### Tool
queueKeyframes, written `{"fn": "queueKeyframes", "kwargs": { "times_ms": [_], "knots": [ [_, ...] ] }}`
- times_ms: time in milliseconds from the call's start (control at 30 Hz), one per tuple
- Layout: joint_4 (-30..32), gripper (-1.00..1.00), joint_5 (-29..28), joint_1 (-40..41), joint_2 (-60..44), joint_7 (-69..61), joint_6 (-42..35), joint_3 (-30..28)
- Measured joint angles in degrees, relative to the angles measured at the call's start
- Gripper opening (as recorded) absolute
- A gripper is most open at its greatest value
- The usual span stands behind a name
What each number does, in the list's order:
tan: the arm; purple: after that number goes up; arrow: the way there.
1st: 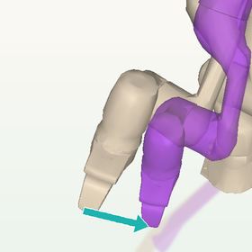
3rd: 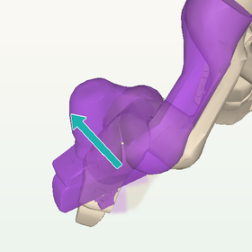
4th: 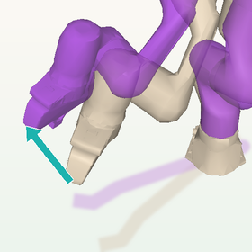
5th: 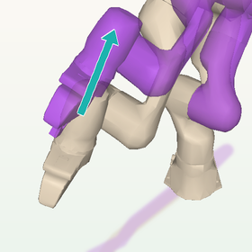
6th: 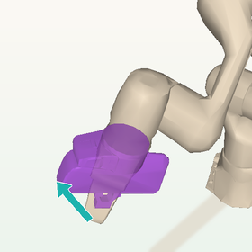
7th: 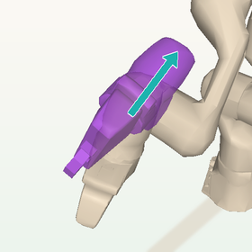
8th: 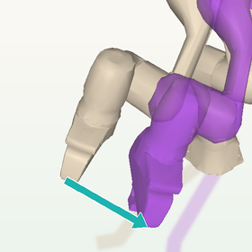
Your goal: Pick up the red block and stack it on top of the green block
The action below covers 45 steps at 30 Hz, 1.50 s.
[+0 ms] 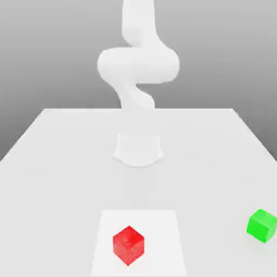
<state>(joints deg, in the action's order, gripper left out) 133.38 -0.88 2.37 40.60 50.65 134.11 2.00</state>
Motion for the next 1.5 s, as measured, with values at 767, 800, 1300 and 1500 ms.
{"fn": "queueKeyframes", "kwargs": {
  "times_ms": [767, 800, 1300, 1500],
  "knots": [
    [14.5, 0.0, -3.2, 10.3, -47.7, 40.3, 21.8, 7.1],
    [14.5, 0.0, -3.3, 10.1, -49.7, 41.0, 23.3, 6.9],
    [14.1, -1.0, -4.3, 8.9, -54.3, 42.4, 27.1, 5.4],
    [13.5, -1.0, -2.9, 4.1, -48.5, 47.7, 20.5, 10.3]
  ]
}}
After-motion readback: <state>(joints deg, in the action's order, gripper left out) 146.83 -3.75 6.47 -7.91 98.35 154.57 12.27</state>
